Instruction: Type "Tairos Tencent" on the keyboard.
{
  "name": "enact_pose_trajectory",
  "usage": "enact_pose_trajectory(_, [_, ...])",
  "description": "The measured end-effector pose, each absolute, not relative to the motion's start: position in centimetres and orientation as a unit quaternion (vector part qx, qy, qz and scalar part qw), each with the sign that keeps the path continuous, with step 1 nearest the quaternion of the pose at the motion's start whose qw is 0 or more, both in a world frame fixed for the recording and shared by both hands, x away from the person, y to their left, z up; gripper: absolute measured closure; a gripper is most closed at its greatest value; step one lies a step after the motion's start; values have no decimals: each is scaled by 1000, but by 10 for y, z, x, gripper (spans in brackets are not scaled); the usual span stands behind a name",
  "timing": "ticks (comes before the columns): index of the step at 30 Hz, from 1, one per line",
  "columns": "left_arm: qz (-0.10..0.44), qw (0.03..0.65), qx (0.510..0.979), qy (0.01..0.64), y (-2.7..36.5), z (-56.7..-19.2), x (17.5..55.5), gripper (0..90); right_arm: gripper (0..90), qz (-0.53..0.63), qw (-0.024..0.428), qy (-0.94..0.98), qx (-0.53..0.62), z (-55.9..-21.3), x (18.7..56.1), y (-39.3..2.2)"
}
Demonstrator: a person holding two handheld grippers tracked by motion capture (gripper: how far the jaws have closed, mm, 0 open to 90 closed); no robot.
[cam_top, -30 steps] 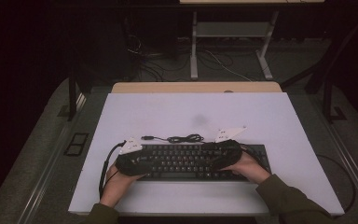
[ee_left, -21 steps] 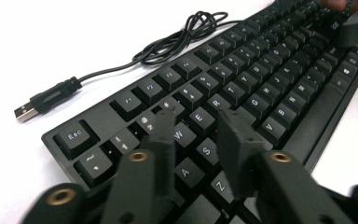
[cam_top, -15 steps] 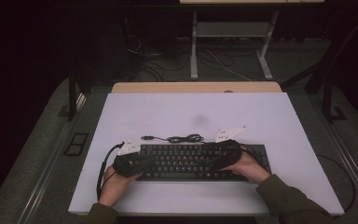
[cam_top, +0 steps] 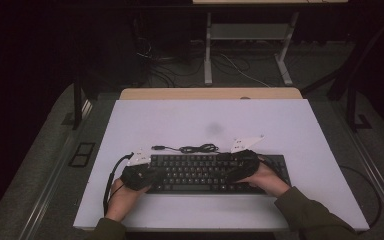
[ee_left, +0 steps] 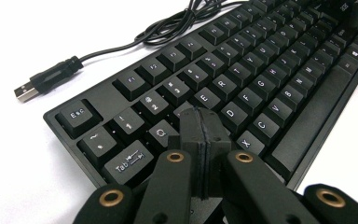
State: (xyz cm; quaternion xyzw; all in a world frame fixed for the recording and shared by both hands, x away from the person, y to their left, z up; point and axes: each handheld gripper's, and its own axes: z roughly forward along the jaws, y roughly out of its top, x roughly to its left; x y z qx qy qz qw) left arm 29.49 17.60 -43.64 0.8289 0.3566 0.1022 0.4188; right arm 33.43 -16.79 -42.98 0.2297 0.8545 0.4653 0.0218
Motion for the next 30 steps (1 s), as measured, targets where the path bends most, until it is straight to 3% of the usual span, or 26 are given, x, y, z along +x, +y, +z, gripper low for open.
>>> enact_pose_trajectory(30, [105, 417, 832, 351, 174, -435, 294, 893, 254, 466, 24, 854, 232, -429, 334, -168])
